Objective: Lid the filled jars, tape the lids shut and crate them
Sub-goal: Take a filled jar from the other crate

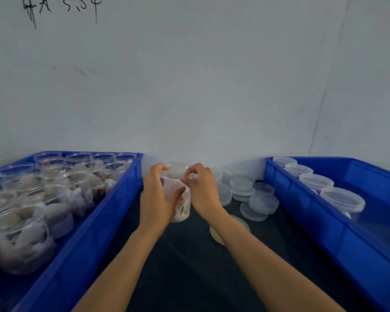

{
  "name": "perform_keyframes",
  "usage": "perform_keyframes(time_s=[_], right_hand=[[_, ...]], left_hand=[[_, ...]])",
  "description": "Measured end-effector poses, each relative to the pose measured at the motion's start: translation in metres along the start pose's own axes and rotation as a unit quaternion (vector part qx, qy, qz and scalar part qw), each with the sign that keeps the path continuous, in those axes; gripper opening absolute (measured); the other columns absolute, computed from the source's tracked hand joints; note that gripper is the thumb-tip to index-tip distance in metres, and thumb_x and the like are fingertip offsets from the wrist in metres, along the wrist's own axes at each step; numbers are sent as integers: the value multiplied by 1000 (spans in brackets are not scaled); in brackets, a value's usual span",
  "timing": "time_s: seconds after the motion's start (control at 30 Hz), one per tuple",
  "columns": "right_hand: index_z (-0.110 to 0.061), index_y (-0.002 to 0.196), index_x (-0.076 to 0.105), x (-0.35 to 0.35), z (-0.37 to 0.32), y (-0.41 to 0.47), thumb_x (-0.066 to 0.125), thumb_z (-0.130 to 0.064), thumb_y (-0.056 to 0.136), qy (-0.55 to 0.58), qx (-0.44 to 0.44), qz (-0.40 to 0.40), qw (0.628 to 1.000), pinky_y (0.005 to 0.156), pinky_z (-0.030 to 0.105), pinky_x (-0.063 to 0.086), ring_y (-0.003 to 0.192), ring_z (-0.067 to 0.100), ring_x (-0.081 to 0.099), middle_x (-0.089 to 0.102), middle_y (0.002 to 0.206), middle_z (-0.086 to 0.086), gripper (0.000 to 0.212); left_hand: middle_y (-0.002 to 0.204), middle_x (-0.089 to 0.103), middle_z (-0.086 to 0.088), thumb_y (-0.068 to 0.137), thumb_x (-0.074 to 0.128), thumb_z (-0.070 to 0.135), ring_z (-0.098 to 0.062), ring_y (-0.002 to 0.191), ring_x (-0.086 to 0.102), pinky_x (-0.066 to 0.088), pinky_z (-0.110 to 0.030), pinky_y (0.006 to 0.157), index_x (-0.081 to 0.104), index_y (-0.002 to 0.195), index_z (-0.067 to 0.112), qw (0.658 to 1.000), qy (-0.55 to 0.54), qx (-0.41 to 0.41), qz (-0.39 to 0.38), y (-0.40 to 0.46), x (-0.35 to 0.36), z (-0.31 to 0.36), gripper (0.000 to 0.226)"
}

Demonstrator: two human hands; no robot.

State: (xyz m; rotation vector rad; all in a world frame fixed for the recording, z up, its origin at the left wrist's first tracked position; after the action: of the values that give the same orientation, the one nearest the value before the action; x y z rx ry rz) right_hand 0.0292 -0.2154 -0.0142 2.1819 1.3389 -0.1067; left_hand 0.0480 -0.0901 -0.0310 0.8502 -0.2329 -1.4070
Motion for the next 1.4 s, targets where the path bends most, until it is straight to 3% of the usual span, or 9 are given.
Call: perform_keyframes(time_s=[0.17,0.3,0.43,0.6,0.7,0.87,0.97,1.1,1.4], right_hand=[[-24,77,55,-21,50,-24,59,-5,87,64,65,9,996,81,41,51,92,23,61,58,112,8,23],[-25,77,57,-23,71,-36,62,-3,87,87,45,11,995,71,19,50,85,3,62,56,107,-2,25],[-27,77,57,-22,80,-36,66,-5,87,94,20,25,995,71,13,48,87,-1,60,53,104,-10,26],[-29,88,58,-21,83,-32,67,-14,89,103,-7,-19,995,86,23,51,105,8,59,54,109,-12,18],[-26,105,52,-43,102,-18,60,-16,94,155,8,-4,988,82,31,55,100,15,62,57,109,-4,16],[-16,121,49,-116,166,22,70,-14,85,-184,106,177,961,95,37,44,118,27,48,49,127,8,42],[-15,133,42,-136,198,36,74,-34,82,-314,177,145,921,99,45,41,124,34,42,42,137,15,63],[-17,137,39,-144,215,45,74,-43,80,-384,153,129,902,104,44,39,127,30,43,43,140,14,71],[-29,144,33,-142,222,46,59,-58,85,-395,211,-41,893,110,64,20,139,33,26,27,155,3,71]], left_hand=[[101,49,27,59,92,27,14,83,53,39,-7,64,16,118,51,980,-87,-141,-107,-43,48,-54,99],[110,51,21,58,92,29,8,92,55,45,-14,70,13,116,48,969,-89,-154,-170,-60,76,-79,100],[123,51,14,58,92,27,-1,103,59,54,-30,86,16,120,46,971,-97,-141,-168,-59,86,-83,100],[114,53,22,58,92,17,15,93,58,50,-13,71,26,120,48,973,-139,-131,-131,-60,83,-86,96],[114,52,25,56,93,17,7,99,58,48,-17,77,33,119,54,971,-169,-133,-102,-60,78,-86,95],[109,52,41,56,92,9,25,95,51,49,-9,70,42,116,58,969,-197,-118,-88,-59,78,-85,92],[120,50,27,56,92,11,19,103,51,49,-14,80,42,124,55,969,-195,-115,-100,-60,80,-84,95],[133,49,12,56,92,12,-6,120,51,50,-33,96,42,137,43,968,-195,-114,-109,-60,81,-84,100],[135,45,14,58,92,12,-10,125,47,50,-37,98,41,137,46,965,-202,-119,-122,-60,82,-83,100]])
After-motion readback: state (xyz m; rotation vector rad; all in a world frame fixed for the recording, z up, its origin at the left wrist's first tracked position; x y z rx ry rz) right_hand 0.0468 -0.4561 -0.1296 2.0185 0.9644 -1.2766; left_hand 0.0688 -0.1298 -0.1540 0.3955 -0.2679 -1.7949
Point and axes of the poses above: each hand's wrist, its own y-axis towards the middle knuckle, its own x-axis out of the palm, z = x × y, the point moved 5 cm from there along y, towards the middle knuckle
